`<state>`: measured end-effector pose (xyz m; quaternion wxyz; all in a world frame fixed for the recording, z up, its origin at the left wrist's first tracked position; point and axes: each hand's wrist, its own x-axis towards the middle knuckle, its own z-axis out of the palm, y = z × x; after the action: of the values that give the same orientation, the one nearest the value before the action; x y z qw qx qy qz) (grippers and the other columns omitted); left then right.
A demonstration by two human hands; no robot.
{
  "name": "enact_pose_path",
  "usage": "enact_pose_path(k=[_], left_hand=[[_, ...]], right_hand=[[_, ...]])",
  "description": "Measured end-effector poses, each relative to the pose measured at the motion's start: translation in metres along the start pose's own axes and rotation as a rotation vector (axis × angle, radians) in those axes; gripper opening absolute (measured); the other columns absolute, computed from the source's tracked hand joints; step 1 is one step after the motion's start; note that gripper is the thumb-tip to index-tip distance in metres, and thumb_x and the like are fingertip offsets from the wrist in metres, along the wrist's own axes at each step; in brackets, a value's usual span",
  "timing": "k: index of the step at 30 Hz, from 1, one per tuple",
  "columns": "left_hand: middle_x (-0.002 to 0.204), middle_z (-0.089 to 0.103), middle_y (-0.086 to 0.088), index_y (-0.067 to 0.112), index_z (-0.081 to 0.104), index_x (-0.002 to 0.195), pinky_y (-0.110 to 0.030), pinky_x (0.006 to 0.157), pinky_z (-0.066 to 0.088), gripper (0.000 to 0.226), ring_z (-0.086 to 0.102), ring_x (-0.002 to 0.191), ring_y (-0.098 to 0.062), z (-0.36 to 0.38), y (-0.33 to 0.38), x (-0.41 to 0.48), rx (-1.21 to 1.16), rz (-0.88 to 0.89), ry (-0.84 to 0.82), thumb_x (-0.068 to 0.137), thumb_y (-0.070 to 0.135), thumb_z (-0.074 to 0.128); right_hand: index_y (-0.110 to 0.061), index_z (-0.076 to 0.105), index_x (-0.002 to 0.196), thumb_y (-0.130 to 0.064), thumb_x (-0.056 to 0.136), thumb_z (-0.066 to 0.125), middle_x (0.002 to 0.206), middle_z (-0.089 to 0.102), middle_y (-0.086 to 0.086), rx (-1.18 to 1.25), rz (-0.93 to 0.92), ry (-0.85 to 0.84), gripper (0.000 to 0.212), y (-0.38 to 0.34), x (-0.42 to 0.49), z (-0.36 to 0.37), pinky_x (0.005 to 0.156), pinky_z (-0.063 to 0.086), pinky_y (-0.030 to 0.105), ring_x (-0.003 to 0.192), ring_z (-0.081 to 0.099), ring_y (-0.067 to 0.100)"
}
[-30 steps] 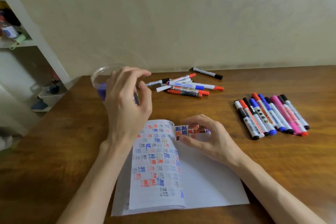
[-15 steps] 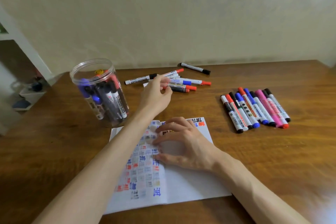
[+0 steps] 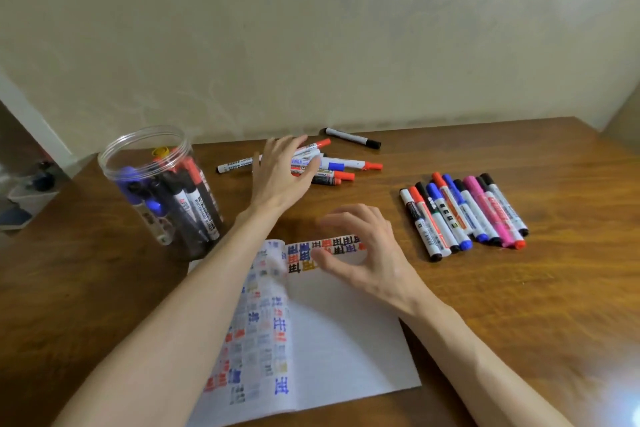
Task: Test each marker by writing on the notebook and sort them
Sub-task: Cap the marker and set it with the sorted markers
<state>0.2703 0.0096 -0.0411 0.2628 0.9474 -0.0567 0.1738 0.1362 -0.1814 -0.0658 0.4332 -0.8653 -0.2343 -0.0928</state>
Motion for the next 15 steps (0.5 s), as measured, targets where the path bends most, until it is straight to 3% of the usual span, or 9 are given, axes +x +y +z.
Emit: enact_pose_path(k=[2, 4, 10, 15], left_hand=[[0.165, 0.031, 0.004, 0.042, 0.036, 0.155, -0.067, 0.122, 0.004, 0.076, 0.018, 0.156, -0.026, 0.01, -0.004, 0.014, 0.11, -0.02, -0.087, 0.091, 0.082, 0.041], [0.169, 0.022, 0.004, 0.047, 0.026, 0.158, -0.069, 0.119, -0.005, 0.088, 0.008, 0.158, -0.031, 0.017, -0.009, 0.026, 0.208, -0.006, -0.158, 0.083, 0.093, 0.032], [0.169, 0.025, 0.003, 0.049, 0.025, 0.158, -0.076, 0.118, -0.004, 0.096, 0.009, 0.157, -0.04, 0.023, -0.021, 0.052, 0.32, -0.059, -0.156, 0.078, 0.099, 0.007], [0.167, 0.032, 0.0, 0.047, 0.041, 0.152, -0.08, 0.115, 0.004, 0.101, 0.02, 0.154, -0.043, 0.027, -0.025, 0.056, 0.315, -0.095, -0.189, 0.074, 0.102, 0.009]], right_hand=[[-0.04, 0.067, 0.127, -0.075, 0.083, 0.064, 0.129, 0.051, -0.026, 0.039, 0.077, 0.076, 0.057, 0.007, 0.003, -0.008, 0.109, 0.044, 0.039, 0.132, 0.043, -0.001], [-0.043, 0.064, 0.131, -0.079, 0.08, 0.063, 0.132, 0.047, -0.029, 0.065, 0.128, 0.123, 0.063, 0.011, 0.004, -0.014, 0.108, 0.043, 0.031, 0.133, 0.041, -0.007], [-0.041, 0.064, 0.131, -0.078, 0.086, 0.057, 0.135, 0.055, -0.024, 0.11, 0.167, 0.216, 0.059, 0.013, 0.009, -0.015, 0.106, 0.049, 0.032, 0.132, 0.049, 0.0], [-0.041, 0.065, 0.129, -0.073, 0.09, 0.055, 0.13, 0.057, -0.026, 0.123, 0.169, 0.259, 0.051, 0.012, 0.01, -0.016, 0.104, 0.048, 0.028, 0.13, 0.051, -0.001]])
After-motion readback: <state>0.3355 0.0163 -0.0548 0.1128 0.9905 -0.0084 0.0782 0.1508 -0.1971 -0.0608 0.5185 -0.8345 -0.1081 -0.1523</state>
